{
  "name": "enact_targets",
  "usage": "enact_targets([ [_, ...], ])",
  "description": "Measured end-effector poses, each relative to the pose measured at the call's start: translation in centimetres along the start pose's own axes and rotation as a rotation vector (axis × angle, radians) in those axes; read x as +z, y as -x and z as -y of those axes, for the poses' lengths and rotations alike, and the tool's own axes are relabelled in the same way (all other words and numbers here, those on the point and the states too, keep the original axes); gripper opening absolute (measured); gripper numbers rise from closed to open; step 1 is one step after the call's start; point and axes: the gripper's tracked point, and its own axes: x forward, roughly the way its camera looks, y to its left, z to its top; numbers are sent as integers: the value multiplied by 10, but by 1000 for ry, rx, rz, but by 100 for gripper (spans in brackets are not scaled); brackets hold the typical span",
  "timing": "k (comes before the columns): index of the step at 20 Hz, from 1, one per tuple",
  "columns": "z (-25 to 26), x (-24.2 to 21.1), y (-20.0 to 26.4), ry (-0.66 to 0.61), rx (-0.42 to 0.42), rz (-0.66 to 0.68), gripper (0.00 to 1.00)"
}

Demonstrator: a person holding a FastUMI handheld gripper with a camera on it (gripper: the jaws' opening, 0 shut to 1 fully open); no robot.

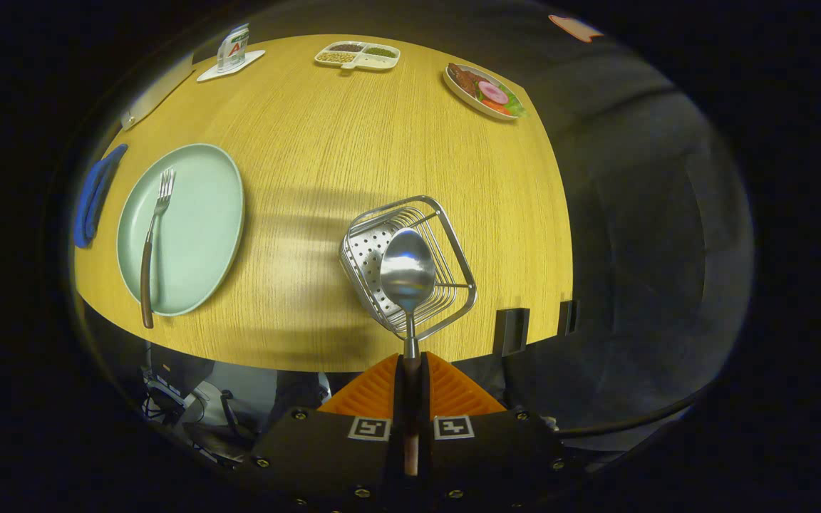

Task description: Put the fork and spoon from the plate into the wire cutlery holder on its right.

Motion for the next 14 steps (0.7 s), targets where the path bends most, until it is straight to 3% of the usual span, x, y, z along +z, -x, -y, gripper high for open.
enact_targets([
  [2,5,4,2,2,-20,7,14],
  [4,1,11,4,-24,-8,36,39],
  [5,-2,14,7,-40,6,48,64],
  [6,-3,16,11,-51,9,55,71],
  [14,-3,26,32,-12,-46,115,74],
])
